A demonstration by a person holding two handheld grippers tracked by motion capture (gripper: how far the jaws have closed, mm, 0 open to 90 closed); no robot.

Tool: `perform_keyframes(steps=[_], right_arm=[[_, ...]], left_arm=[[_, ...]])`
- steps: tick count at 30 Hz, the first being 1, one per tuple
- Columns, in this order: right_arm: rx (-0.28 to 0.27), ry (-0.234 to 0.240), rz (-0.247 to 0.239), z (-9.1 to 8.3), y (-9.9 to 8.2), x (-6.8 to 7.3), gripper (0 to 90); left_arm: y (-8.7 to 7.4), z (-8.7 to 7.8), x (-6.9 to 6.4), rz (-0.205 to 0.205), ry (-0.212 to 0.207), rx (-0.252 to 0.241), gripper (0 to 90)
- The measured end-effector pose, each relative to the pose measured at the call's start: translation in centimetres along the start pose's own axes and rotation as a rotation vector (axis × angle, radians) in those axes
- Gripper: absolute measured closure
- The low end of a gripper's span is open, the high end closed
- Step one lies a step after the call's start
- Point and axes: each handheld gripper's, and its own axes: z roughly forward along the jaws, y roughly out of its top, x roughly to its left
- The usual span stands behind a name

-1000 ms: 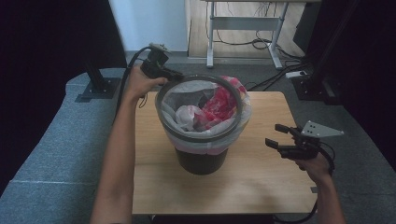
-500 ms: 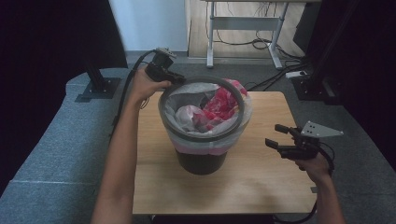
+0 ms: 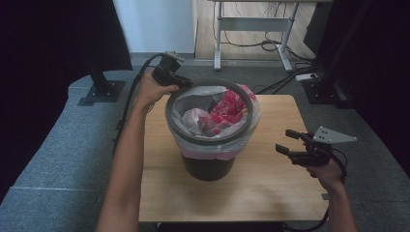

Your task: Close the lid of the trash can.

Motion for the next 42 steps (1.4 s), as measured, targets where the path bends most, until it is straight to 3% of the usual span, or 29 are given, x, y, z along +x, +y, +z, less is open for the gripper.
perform_keyframes(steps=[9, 24, 37, 42], right_arm=[[-0.001, -0.002, 0.008, 0.0, -0.2, -0.1, 26.3], [-0.003, -0.003, 0.010, -0.1, -0.4, -0.2, 26.2], [0.000, -0.002, 0.012, 0.0, -0.3, -0.2, 26.3], [0.004, -0.001, 0.011, 0.1, -0.3, -0.2, 26.3]], left_arm=[[0.1, -1.0, 0.2, 0.000, 0.015, -0.008, 79.9], [-0.1, 0.0, 0.1, 0.001, 0.030, 0.006, 79.5], [-0.2, -0.2, -0.1, 0.013, 0.036, -0.011, 78.7], [-0.1, -0.5, -0.1, 0.009, 0.024, -0.024, 68.0]])
